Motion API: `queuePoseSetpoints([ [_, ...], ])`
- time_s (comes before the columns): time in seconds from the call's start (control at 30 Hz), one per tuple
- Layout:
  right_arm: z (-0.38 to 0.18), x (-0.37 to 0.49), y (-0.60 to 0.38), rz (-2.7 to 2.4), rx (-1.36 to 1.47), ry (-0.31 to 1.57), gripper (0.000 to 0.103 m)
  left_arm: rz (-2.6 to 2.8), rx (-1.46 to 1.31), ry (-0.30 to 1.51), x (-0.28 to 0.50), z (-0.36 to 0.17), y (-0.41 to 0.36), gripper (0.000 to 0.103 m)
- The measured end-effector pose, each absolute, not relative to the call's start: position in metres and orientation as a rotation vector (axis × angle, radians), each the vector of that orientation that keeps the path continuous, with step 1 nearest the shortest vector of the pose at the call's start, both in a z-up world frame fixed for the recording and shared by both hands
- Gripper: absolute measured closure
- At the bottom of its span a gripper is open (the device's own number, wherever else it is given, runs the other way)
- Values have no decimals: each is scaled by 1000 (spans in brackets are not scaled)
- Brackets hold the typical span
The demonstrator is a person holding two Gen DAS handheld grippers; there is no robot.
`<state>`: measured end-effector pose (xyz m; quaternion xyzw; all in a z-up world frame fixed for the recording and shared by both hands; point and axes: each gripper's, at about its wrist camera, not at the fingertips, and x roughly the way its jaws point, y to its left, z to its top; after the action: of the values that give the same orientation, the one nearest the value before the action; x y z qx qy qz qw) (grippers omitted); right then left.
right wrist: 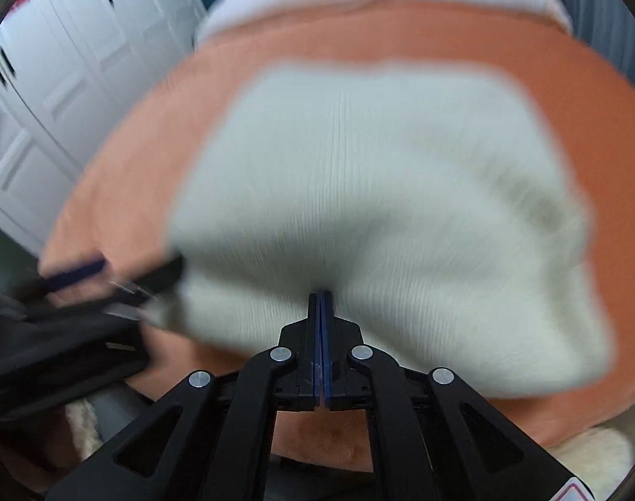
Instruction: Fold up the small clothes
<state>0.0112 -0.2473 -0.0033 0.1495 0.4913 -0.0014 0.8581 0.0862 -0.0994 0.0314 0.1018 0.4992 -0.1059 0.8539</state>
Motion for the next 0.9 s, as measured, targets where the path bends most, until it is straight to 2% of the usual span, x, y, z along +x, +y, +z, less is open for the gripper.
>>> queuePoseSetpoints([
  [0.2,44,-9,-250,-25,327,926,102,-225,160,1019,84,58,-91,15],
  [0.27,37,-6,-246,-31,287,948,102,-229,141,1028,86,61,-92,15],
  [0.33,6,3,-243,-27,268,1043,102,-233,144,1036,86,63,-96,15],
  [0.37,2,1,-243,-25,266,1020,103,-235,144,1031,85,66,-98,15],
  [0.5,33,-18,-256,-39,346,972,102,-259,137,1021,84,72,-107,15],
  [0.63,53,-56,-295,-143,414,902,88,-289,147,1025,85,69,-123,15],
  [0.67,55,-64,-308,-180,434,892,76,-295,148,1032,86,68,-128,14],
  [0.7,56,-70,-323,-223,450,884,70,-304,144,1040,86,66,-132,14],
  [0.83,55,-85,-363,-316,508,870,63,-312,130,1059,85,63,-143,14],
  [0.9,51,-92,-379,-335,524,871,55,-313,141,1061,84,62,-147,14],
])
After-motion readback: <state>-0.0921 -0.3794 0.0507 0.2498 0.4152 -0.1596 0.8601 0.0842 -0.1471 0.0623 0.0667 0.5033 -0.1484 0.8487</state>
